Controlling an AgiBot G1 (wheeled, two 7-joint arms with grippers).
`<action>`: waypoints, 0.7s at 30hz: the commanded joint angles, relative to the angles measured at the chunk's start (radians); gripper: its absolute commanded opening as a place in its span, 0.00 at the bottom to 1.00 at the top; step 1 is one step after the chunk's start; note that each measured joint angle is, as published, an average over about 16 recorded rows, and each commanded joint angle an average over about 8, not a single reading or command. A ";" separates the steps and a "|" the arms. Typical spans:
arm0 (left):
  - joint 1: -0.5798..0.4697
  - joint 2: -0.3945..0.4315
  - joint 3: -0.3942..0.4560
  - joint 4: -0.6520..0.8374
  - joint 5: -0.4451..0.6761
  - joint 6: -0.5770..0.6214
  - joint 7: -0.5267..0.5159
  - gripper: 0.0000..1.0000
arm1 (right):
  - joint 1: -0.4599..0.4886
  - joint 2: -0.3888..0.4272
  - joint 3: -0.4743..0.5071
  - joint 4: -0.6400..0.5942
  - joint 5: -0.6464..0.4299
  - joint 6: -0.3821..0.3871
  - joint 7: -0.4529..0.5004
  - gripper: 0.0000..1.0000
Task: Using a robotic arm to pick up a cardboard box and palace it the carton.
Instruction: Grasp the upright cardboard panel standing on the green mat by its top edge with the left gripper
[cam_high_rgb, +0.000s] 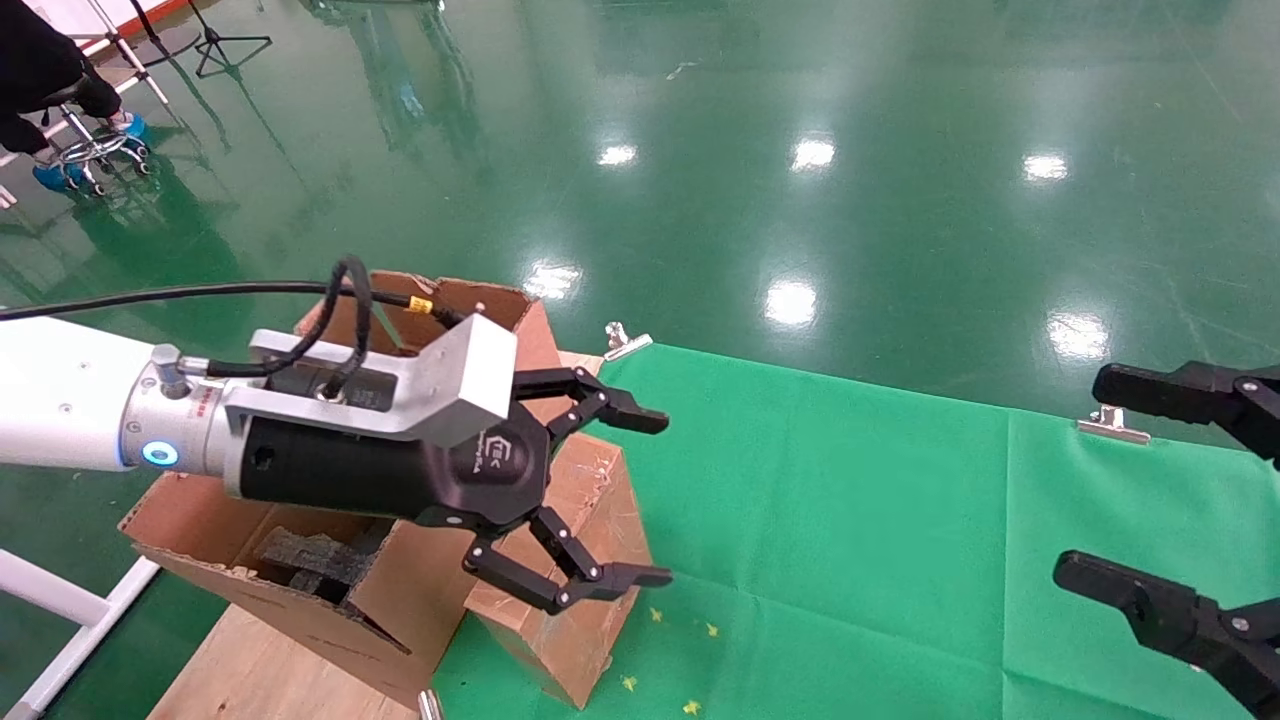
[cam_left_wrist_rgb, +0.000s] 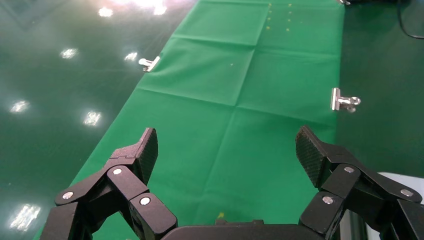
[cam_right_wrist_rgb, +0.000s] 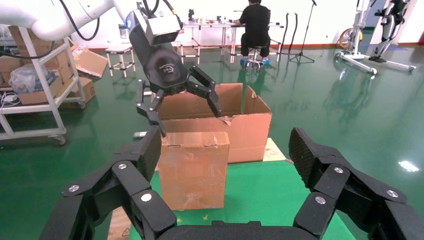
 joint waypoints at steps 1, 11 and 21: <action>-0.015 -0.001 0.012 0.000 0.021 0.003 -0.011 1.00 | 0.000 0.000 0.000 0.000 0.000 0.000 0.000 0.00; -0.150 -0.009 0.082 -0.011 0.261 -0.014 -0.200 1.00 | 0.000 0.000 0.000 0.000 0.000 0.000 0.000 0.00; -0.323 0.048 0.233 -0.011 0.469 0.081 -0.639 1.00 | 0.000 0.000 0.000 0.000 0.000 0.000 0.000 0.00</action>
